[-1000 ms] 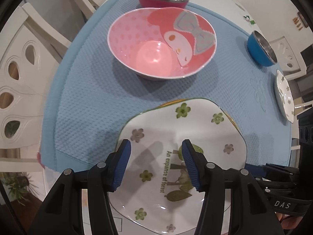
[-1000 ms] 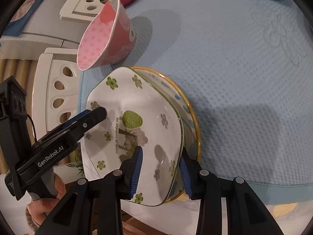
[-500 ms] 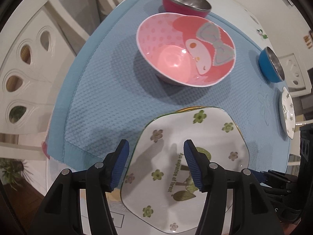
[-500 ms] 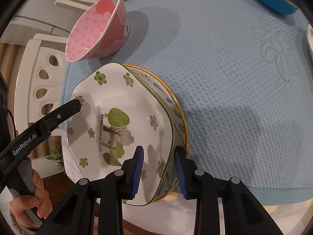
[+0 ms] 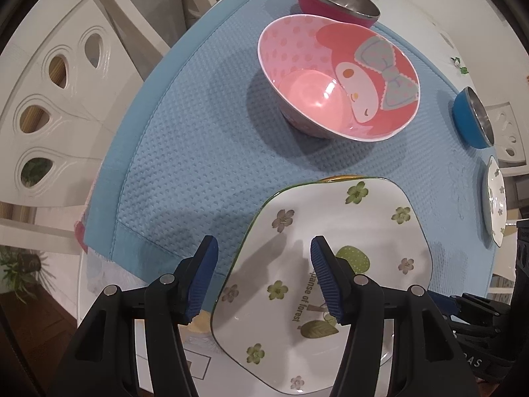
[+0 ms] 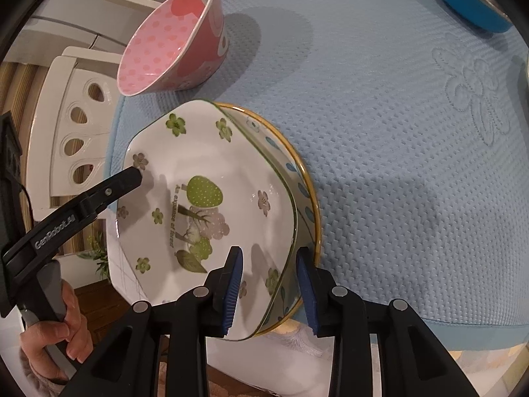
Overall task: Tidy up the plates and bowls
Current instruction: 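Lower the hexagonal forest plate onto the Sunflower plate with the right tool, then open the right tool and move it to the second hexagonal forest plate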
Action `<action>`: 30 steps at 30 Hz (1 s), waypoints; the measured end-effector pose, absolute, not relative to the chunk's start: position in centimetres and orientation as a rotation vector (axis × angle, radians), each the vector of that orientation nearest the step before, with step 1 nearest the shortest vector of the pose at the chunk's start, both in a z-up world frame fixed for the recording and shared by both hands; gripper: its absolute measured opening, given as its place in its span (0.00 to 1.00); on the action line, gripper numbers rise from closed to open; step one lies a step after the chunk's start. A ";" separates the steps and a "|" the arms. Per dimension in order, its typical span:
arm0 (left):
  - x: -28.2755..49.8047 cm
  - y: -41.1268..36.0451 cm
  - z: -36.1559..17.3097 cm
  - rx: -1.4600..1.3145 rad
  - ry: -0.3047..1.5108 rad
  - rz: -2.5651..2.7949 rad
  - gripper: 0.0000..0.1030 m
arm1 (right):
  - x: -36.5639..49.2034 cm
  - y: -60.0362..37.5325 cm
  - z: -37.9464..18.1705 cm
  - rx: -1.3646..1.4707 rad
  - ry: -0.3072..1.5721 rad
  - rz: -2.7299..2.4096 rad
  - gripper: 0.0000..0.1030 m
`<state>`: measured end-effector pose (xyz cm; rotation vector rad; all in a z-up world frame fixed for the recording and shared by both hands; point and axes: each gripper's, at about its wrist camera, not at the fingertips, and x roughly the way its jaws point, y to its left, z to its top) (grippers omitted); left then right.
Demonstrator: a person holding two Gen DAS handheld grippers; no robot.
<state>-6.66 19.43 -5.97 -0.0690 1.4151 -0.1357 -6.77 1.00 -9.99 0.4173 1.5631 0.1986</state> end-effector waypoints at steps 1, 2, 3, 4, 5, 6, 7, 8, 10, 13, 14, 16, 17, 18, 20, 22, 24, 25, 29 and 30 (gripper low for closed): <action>-6.7 19.3 -6.0 -0.070 1.417 -0.133 0.55 | -6.8 0.7 -10.0 0.422 1.563 0.203 0.31; -6.8 19.2 -6.0 -0.069 1.418 -0.131 0.55 | -6.9 0.6 -9.9 0.424 1.563 0.209 0.32; -6.8 19.1 -6.0 -0.067 1.419 -0.129 0.55 | -7.0 0.6 -9.8 0.422 1.562 0.217 0.32; -6.9 18.9 -6.1 -0.065 1.420 -0.126 0.55 | -7.0 0.5 -9.7 0.420 1.560 0.222 0.32; -6.9 18.9 -6.1 -0.064 1.422 -0.124 0.59 | -7.1 0.4 -9.7 0.422 1.558 0.229 0.34; -6.8 18.8 -6.1 -0.065 1.422 -0.120 0.60 | -7.1 0.3 -9.6 0.427 1.557 0.236 0.36; -6.9 18.7 -6.1 -0.067 1.422 -0.114 0.61 | -7.1 0.2 -9.5 0.431 1.555 0.242 0.38; -6.8 18.7 -6.1 -0.067 1.425 -0.106 0.62 | -7.2 0.0 -9.4 0.437 1.552 0.252 0.43; -6.8 18.7 -6.1 -0.071 1.439 -0.086 0.67 | -7.3 -0.1 -9.0 0.435 1.543 0.267 0.47; -6.8 18.7 -6.0 -0.082 1.437 -0.066 0.67 | -7.3 -0.7 -8.6 0.438 1.550 0.270 0.47; -6.9 18.7 -5.9 -0.080 1.437 -0.055 0.67 | -7.3 -1.0 -8.6 0.454 1.550 0.277 0.47; -7.3 18.5 -5.6 -0.085 1.439 -0.032 0.67 | -7.3 -1.7 -8.6 0.478 1.553 0.280 0.48; -7.4 18.4 -5.5 -0.092 1.440 -0.026 0.67 | -7.3 -1.9 -8.5 0.483 1.553 0.280 0.48; -7.5 18.3 -5.3 -0.099 1.439 -0.019 0.67 | -7.3 -2.2 -8.4 0.486 1.552 0.285 0.48; -7.6 18.0 -5.0 -0.103 1.432 -0.011 0.67 | -7.3 -2.5 -8.3 0.485 1.550 0.293 0.48; -7.8 17.4 -4.5 -0.101 1.426 -0.003 0.67 | -7.3 -3.0 -8.1 0.480 1.549 0.299 0.48; -7.7 16.8 -4.3 -0.105 1.421 -0.004 0.67 | -7.4 -3.5 -7.9 0.475 1.546 0.306 0.48; -7.7 16.2 -4.0 -0.110 1.420 -0.008 0.67 | -7.5 -4.0 -7.7 0.472 1.543 0.311 0.48; -8.0 13.8 -3.4 -0.109 1.422 -0.026 0.67 | -7.8 -5.6 -7.6 0.457 1.539 0.317 0.48; -8.1 12.9 -3.2 -0.111 1.421 -0.038 0.67 | -7.9 -6.4 -7.6 0.449 1.540 0.318 0.48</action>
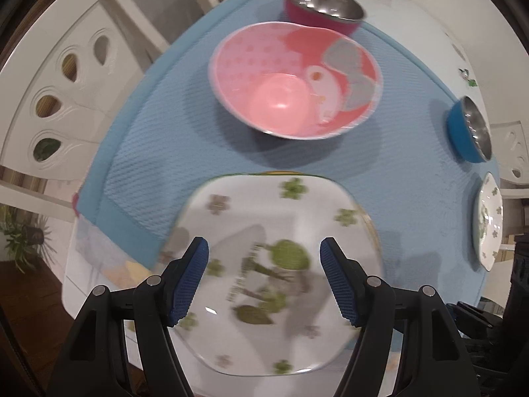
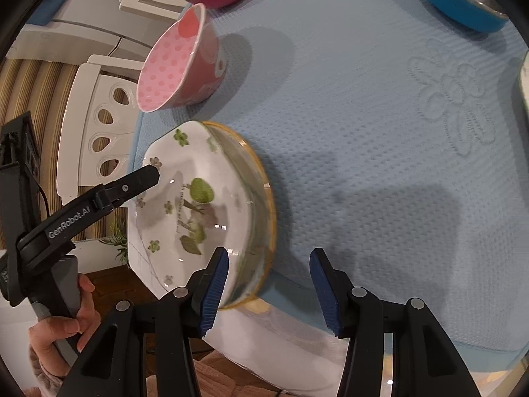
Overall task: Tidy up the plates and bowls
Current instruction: 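Open the right tool and move it to the second hexagonal forest plate, then close the right tool on the rim of the second forest plate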
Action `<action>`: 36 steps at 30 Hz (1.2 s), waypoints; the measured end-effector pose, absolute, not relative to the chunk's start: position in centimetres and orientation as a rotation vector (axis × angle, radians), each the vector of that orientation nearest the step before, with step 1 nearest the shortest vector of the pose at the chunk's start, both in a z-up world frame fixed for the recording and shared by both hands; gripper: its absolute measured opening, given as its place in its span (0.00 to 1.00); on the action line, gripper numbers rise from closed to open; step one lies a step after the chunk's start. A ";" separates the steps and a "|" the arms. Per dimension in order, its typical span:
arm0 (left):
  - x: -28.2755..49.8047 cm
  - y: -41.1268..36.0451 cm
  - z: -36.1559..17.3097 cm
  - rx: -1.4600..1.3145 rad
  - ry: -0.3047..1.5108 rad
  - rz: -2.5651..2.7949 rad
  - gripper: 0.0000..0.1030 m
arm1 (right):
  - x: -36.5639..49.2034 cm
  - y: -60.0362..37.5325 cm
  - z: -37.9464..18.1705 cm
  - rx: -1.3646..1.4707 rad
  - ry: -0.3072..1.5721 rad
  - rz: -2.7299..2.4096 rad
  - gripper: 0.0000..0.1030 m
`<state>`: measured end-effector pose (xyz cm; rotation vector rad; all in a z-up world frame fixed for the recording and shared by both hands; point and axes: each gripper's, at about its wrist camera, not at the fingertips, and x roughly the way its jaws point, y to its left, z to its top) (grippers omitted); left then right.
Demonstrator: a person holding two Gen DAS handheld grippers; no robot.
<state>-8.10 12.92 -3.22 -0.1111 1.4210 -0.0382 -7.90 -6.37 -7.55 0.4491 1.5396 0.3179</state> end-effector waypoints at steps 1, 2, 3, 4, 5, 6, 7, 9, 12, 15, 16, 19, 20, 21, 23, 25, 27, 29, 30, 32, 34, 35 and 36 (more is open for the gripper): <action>-8.2 12.1 -3.1 -0.111 1.423 -0.049 0.67 | -7.9 -6.7 -7.6 0.445 1.539 0.317 0.48; -8.3 11.3 -3.1 -0.106 1.426 -0.059 0.67 | -7.9 -7.3 -7.6 0.439 1.538 0.315 0.48; -8.4 10.3 -3.1 -0.101 1.432 -0.074 0.67 | -8.0 -8.2 -7.5 0.437 1.534 0.310 0.48; -8.4 9.8 -3.1 -0.099 1.435 -0.083 0.67 | -8.1 -8.8 -7.5 0.437 1.529 0.306 0.48; -8.5 8.8 -3.2 -0.097 1.441 -0.094 0.67 | -8.1 -9.5 -7.4 0.441 1.523 0.304 0.48; -8.5 7.8 -3.3 -0.098 1.448 -0.105 0.67 | -8.2 -10.3 -7.3 0.445 1.517 0.301 0.48; -8.6 7.2 -3.4 -0.101 1.453 -0.112 0.67 | -8.4 -11.4 -7.1 0.448 1.508 0.298 0.48; -8.5 5.4 -3.7 -0.102 1.461 -0.130 0.67 | -8.4 -12.7 -6.8 0.451 1.492 0.300 0.48; -8.5 2.3 -4.0 -0.084 1.464 -0.158 0.67 | -8.6 -15.2 -6.1 0.445 1.471 0.299 0.48; -8.5 -1.0 -4.1 -0.071 1.470 -0.200 0.67 | -8.4 -17.3 -5.4 0.419 1.455 0.297 0.48; -8.5 -2.4 -4.1 -0.065 1.474 -0.217 0.67 | -8.4 -18.0 -5.1 0.405 1.449 0.289 0.48; -8.4 -5.6 -4.0 -0.047 1.477 -0.252 0.67 | -8.2 -21.1 -4.2 0.390 1.425 0.271 0.48; -8.1 -6.4 -3.9 -0.045 1.479 -0.260 0.67 | -8.2 -22.0 -3.9 0.392 1.415 0.265 0.48; -8.0 -7.6 -3.9 -0.044 1.483 -0.275 0.67 | -8.0 -23.1 -3.7 0.392 1.407 0.258 0.50; -7.9 -9.2 -4.2 -0.062 1.510 -0.297 0.67 | -7.8 -25.2 -3.4 0.383 1.388 0.242 0.59; -7.9 -11.2 -4.6 -0.087 1.535 -0.321 0.67 | -7.5 -27.2 -3.4 0.368 1.380 0.218 0.62; -8.1 -12.7 -4.8 -0.098 1.548 -0.336 0.67 | -7.1 -28.9 -3.5 0.353 1.386 0.195 0.62; -8.1 -14.4 -5.0 -0.107 1.558 -0.350 0.67 | -6.9 -30.5 -3.7 0.345 1.386 0.170 0.62; -8.0 -15.0 -5.1 -0.105 1.559 -0.355 0.67 | -6.8 -31.5 -3.8 0.345 1.386 0.156 0.62; -7.7 -16.4 -5.1 -0.100 1.552 -0.364 0.67 | -6.7 -33.3 -4.0 0.350 1.380 0.135 0.62; -7.4 -17.7 -5.1 -0.086 1.543 -0.375 0.67 | -6.6 -34.9 -4.4 0.353 1.376 0.107 0.62; -7.2 -18.1 -5.2 -0.075 1.537 -0.375 0.67 | -6.5 -35.5 -4.6 0.357 1.373 0.102 0.62; -7.1 -18.7 -5.3 -0.058 1.533 -0.371 0.67 | -6.5 -36.2 -4.7 0.360 1.371 0.095 0.62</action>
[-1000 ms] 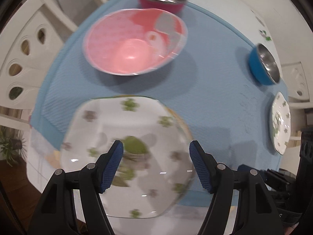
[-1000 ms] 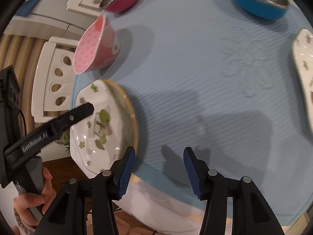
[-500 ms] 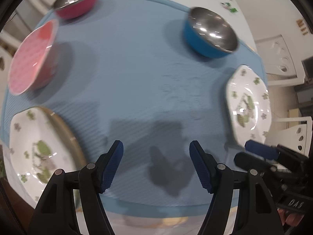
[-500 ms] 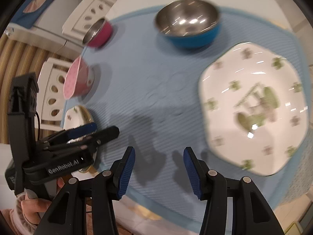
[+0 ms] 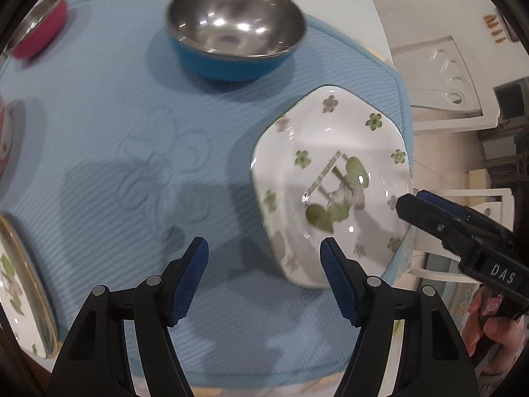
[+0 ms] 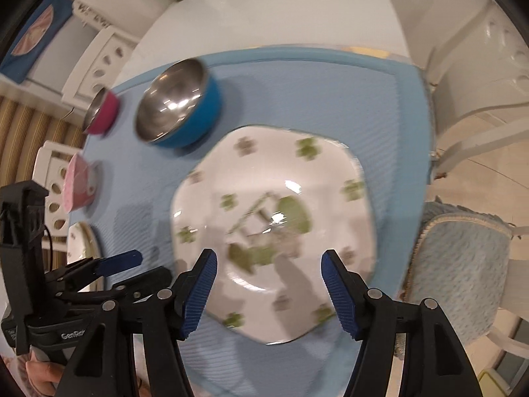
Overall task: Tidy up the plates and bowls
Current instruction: 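Close the right tool on the rim of the second forest plate, then lift the forest plate with the right tool and carry it toward the plate stack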
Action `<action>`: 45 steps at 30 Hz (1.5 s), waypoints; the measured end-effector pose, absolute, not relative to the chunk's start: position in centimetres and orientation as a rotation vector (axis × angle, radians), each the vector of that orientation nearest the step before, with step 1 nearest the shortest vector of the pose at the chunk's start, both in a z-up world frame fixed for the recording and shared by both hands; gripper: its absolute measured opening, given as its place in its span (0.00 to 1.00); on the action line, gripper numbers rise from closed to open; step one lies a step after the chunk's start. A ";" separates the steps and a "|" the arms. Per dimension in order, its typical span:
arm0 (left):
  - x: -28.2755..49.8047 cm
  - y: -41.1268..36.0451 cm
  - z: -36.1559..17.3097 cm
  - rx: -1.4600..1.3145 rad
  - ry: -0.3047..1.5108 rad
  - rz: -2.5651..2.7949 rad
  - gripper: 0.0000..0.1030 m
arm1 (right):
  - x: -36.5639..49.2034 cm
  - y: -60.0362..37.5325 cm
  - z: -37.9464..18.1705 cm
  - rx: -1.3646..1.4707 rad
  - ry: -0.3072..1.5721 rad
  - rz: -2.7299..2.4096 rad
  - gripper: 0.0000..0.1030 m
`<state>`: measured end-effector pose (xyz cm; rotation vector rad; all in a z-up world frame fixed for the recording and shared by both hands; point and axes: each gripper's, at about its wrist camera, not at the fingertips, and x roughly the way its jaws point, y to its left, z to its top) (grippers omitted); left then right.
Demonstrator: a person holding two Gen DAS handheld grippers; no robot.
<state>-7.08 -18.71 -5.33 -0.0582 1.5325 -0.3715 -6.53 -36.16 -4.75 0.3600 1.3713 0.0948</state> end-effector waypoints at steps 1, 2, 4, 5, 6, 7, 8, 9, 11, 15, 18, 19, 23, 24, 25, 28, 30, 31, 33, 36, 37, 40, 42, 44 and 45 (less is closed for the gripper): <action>-7.0 -18.9 -5.4 -0.048 1.535 -0.370 0.67 | -6.4 -36.6 -5.0 0.358 1.372 0.085 0.62; -6.9 -19.3 -5.9 -0.038 1.550 -0.372 0.67 | -6.2 -36.9 -5.3 0.353 1.376 0.078 0.62; -6.7 -20.1 -6.9 -0.035 1.571 -0.370 0.66 | -5.5 -37.3 -6.2 0.336 1.385 0.085 0.62; -6.7 -19.9 -7.3 -0.025 1.575 -0.364 0.67 | -5.2 -37.2 -6.6 0.319 1.395 0.083 0.62; -6.6 -20.2 -7.6 -0.015 1.579 -0.360 0.67 | -4.9 -37.2 -7.1 0.312 1.403 0.099 0.62; -6.5 -20.4 -8.1 -0.006 1.584 -0.358 0.67 | -4.6 -37.1 -7.4 0.320 1.404 0.124 0.62; -6.5 -20.5 -8.5 0.001 1.592 -0.356 0.67 | -4.2 -37.0 -7.9 0.330 1.411 0.145 0.61; -6.4 -20.5 -8.9 0.003 1.597 -0.356 0.67 | -4.0 -36.9 -8.0 0.325 1.415 0.145 0.61; -6.4 -20.6 -9.3 0.010 1.601 -0.354 0.67 | -3.7 -36.8 -7.8 0.303 1.401 0.140 0.62; -6.0 -20.9 -9.3 0.025 1.585 -0.362 0.67 | -3.6 -38.1 -6.6 0.306 1.359 0.100 0.62; -5.5 -20.7 -9.4 0.015 1.591 -0.357 0.67 | -3.6 -39.1 -7.2 0.259 1.390 0.038 0.63; -5.5 -20.8 -9.4 0.017 1.590 -0.359 0.67 | -3.5 -39.2 -7.6 0.255 1.404 0.041 0.63; -4.8 -21.7 -9.8 0.033 1.587 -0.385 0.82 | -3.5 -38.5 -10.0 0.241 1.463 0.115 0.63; -4.8 -22.0 -9.9 0.033 1.589 -0.391 0.84 | -3.4 -38.2 -10.5 0.220 1.468 0.129 0.63; -4.8 -22.3 -10.0 0.044 1.589 -0.388 0.87 | -3.4 -38.1 -10.8 0.209 1.468 0.133 0.63; -5.0 -23.3 -10.2 0.073 1.584 -0.391 0.97 | -3.2 -38.2 -11.1 0.218 1.458 0.149 0.67; -5.1 -23.7 -10.4 0.089 1.575 -0.387 0.99 | -3.1 -38.2 -11.3 0.228 1.451 0.171 0.75; -5.4 -24.1 -10.4 0.111 1.567 -0.377 0.99 | -3.0 -38.1 -11.3 0.218 1.448 0.179 0.76; -5.6 -24.6 -10.5 0.137 1.556 -0.368 0.99 | -2.9 -37.6 -11.4 0.182 1.449 0.199 0.83; -5.8 -25.0 -10.5 0.142 1.538 -0.368 0.98 | -3.0 -36.5 -11.5 0.111 1.450 0.207 0.86; -5.8 -25.0 -10.5 0.137 1.535 -0.370 0.98 | -3.1 -36.3 -11.5 0.092 1.448 0.206 0.86; -6.5 -23.2 -9.6 0.116 1.518 -0.382 0.96 | -3.4 -35.5 -11.3 0.042 1.446 0.196 0.87; -7.1 -22.2 -9.0 0.139 1.502 -0.383 0.91 | -3.6 -35.4 -11.3 0.046 1.440 0.187 0.87; -7.0 -21.6 -8.5 0.142 1.480 -0.393 0.86 | -3.7 -35.4 -11.3 0.052 1.434 0.176 0.84; -7.0 -21.4 -8.4 0.138 1.475 -0.395 0.84 | -3.8 -35.4 -11.2 0.055 1.432 0.173 0.82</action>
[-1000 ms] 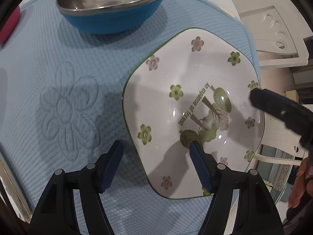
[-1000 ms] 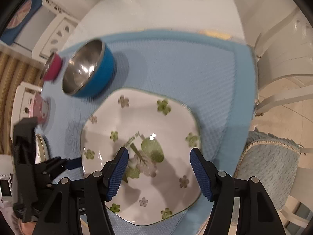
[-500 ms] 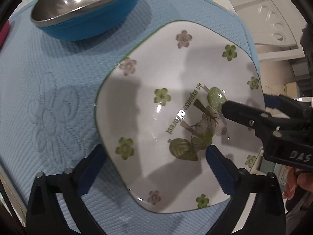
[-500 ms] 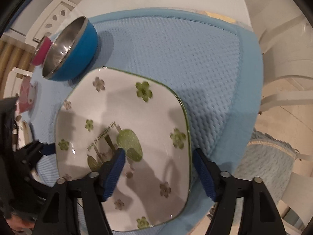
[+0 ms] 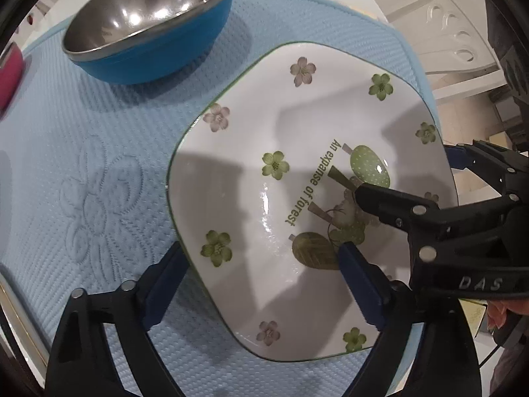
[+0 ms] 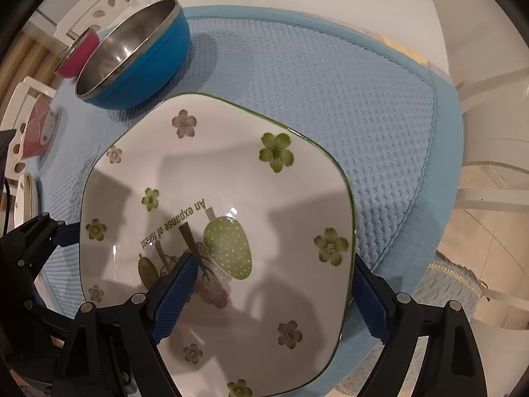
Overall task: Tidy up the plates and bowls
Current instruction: 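Lift the forest plate with the right tool and carry it toward the plate stack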
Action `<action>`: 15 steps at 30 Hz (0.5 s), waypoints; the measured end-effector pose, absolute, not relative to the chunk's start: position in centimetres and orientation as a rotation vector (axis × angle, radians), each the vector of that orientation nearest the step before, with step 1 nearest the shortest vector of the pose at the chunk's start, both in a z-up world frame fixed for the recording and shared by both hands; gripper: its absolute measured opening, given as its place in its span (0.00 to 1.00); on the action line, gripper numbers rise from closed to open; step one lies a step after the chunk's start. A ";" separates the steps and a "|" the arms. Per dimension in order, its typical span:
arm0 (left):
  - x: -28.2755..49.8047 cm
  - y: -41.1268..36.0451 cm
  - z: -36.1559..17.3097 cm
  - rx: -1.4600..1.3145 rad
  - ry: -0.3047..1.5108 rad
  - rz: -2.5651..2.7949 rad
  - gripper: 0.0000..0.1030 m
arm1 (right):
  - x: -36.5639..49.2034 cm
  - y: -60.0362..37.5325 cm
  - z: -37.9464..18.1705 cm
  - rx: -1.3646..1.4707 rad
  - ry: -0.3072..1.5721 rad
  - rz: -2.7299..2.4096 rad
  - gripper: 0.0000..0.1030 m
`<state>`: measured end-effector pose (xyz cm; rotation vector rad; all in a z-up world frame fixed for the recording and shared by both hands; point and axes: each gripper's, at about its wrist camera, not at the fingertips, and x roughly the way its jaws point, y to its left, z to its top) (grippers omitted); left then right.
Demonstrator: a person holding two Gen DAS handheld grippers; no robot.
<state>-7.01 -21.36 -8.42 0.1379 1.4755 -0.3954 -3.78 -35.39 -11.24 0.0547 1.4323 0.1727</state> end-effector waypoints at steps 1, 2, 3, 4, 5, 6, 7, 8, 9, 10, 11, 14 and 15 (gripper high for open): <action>-7.0 -20.9 -8.1 0.126 1.465 -0.396 0.78 | -3.8 -35.4 -11.2 0.059 1.433 0.170 0.81; -7.0 -20.5 -7.9 0.115 1.455 -0.397 0.72 | -3.8 -35.5 -11.0 0.065 1.436 0.167 0.75; -7.0 -20.1 -7.7 0.106 1.447 -0.398 0.69 | -4.0 -35.5 -10.8 0.074 1.437 0.162 0.68; -6.9 -19.7 -7.6 0.096 1.445 -0.401 0.66 | -4.0 -35.5 -10.6 0.083 1.439 0.152 0.66; -6.9 -19.6 -7.5 0.096 1.443 -0.404 0.64 | -4.2 -35.6 -10.5 0.094 1.437 0.138 0.63; -6.9 -19.5 -7.4 0.100 1.441 -0.407 0.62 | -4.4 -35.8 -10.5 0.111 1.436 0.127 0.62; -7.0 -19.4 -7.3 0.101 1.437 -0.420 0.61 | -4.2 -35.7 -10.6 0.118 1.437 0.123 0.61; -7.0 -19.2 -7.1 0.097 1.431 -0.436 0.61 | -4.3 -35.7 -10.6 0.123 1.438 0.120 0.61; -7.0 -19.0 -7.0 0.090 1.427 -0.462 0.61 | -4.6 -35.6 -10.5 0.127 1.443 0.121 0.61; -6.9 -19.2 -6.8 0.093 1.424 -0.493 0.62 | -4.9 -35.3 -10.5 0.131 1.447 0.125 0.61; -7.0 -19.0 -6.8 0.098 1.425 -0.495 0.62 | -5.1 -35.1 -10.3 0.137 1.453 0.126 0.61; -6.6 -18.3 -6.7 0.038 1.440 -0.510 0.62 | -6.2 -35.0 -10.3 0.176 1.451 0.129 0.61; -6.4 -17.9 -6.4 0.024 1.446 -0.512 0.62 | -6.6 -35.1 -10.4 0.216 1.447 0.136 0.61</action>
